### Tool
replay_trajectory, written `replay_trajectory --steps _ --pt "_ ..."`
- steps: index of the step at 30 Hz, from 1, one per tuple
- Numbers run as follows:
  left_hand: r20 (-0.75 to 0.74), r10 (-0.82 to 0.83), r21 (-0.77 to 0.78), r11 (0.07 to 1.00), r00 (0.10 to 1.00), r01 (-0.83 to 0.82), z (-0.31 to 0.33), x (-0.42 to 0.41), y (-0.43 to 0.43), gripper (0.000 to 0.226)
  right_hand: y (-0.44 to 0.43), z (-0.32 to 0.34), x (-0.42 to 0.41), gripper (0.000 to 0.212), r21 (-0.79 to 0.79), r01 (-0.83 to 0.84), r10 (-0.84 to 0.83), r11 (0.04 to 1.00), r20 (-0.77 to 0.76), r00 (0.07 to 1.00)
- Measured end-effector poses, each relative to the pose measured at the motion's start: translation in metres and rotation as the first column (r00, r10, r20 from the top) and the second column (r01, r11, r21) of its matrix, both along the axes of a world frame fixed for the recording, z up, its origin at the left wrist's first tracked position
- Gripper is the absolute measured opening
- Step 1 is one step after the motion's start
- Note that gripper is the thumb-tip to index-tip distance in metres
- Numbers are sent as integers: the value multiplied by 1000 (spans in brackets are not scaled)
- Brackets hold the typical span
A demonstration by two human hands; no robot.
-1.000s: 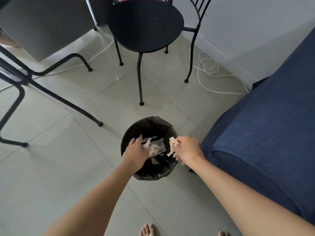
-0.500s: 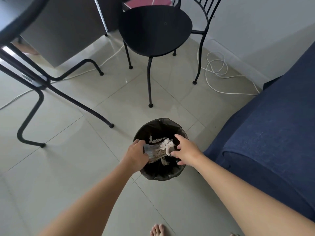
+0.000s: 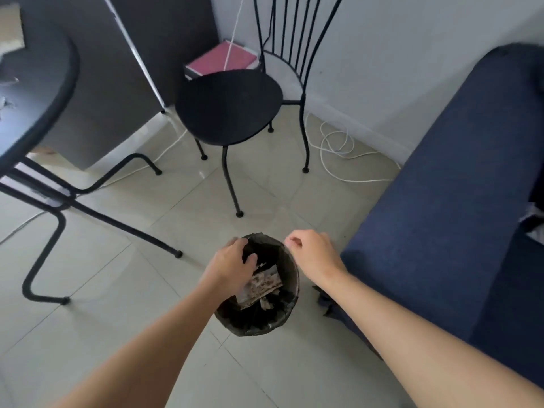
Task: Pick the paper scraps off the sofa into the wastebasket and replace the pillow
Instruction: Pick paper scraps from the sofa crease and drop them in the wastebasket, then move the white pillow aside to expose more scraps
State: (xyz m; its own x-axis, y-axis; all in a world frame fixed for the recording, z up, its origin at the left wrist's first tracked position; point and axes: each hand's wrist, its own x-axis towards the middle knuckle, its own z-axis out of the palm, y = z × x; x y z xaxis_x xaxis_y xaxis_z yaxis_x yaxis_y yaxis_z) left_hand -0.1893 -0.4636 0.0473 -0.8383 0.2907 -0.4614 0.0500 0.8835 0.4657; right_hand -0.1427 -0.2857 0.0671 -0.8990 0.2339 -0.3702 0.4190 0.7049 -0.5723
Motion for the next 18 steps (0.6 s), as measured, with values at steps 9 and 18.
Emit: replay_trajectory --steps 9,18 --pt "-298 -181 102 970 937 220 108 3 188 17 171 103 43 22 85 209 -181 974 -261 948" --pt "-150 -307 297 893 940 339 142 93 423 67 404 112 188 57 67 603 -554 795 -323 767"
